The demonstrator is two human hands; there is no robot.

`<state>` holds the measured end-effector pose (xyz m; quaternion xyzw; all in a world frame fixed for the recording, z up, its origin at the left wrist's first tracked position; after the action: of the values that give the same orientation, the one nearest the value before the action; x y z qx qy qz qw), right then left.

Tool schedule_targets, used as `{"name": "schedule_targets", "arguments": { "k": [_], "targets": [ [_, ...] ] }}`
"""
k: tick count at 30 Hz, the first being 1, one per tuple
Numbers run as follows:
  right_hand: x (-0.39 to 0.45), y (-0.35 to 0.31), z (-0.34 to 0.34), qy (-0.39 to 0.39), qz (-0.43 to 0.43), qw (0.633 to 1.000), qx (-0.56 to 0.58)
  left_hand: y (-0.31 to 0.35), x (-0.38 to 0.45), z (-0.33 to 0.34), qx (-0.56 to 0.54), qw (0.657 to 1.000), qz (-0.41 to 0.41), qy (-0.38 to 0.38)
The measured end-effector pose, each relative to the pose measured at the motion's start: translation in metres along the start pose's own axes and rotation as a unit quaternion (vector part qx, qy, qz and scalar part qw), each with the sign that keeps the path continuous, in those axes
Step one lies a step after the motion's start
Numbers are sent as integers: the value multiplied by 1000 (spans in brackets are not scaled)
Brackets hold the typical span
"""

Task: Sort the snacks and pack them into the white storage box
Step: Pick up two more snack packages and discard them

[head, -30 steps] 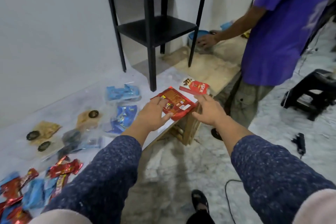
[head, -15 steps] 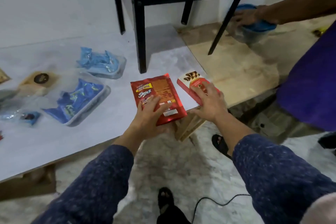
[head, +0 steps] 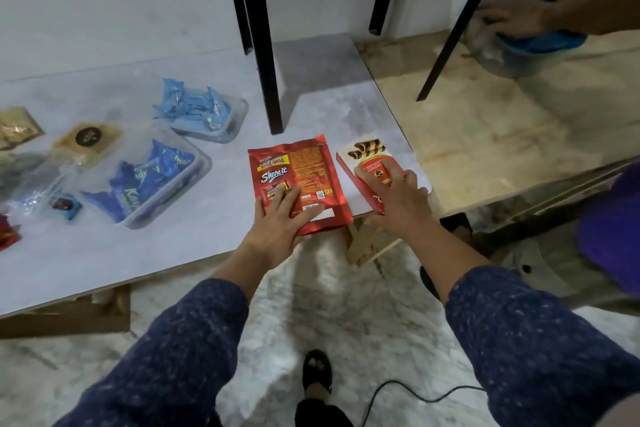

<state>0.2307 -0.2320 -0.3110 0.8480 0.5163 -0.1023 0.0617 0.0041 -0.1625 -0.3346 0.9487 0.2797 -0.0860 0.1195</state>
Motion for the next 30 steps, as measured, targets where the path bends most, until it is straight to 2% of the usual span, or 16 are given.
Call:
{"name": "schedule_targets", "arguments": {
  "k": [4, 8, 11, 16, 21, 25, 30],
  "targets": [
    [-13, -7, -7, 3, -8, 1000, 22, -1, -8, -14, -58, 998, 24, 33],
    [-26, -19, -29, 33, -47, 996, 66, -4, -23, -47, -105, 993, 34, 30],
    [-36, -32, -55, 16, -71, 996, 41, -7, -45, -75, -120, 989, 37, 79],
    [-61, -64, -102, 29, -79, 995, 44, -22, -87, -118, -191, 971, -18, 144],
    [-103, -112, -161, 39, -99, 993, 59, -43, -146, -166, -180, 955, -38, 233],
    [-142, -165, -209, 55, -109, 989, 80, -65, -215, -203, -147, 954, -64, 255],
    [-188, -254, -248, 68, -171, 975, 127, -106, -318, -234, -128, 940, -115, 296]
  ]
}}
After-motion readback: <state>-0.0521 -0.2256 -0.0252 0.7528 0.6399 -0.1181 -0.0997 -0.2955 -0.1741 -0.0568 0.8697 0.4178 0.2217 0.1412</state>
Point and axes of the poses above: each hand's wrist, its own x-axis towards the middle knuckle, its own z-axis out of the palm, y = z × x, the point moved 2 cm from there along x, towards the middle knuckle, and after that the axes turned 8 degrees about z, right-handed, at the moved point
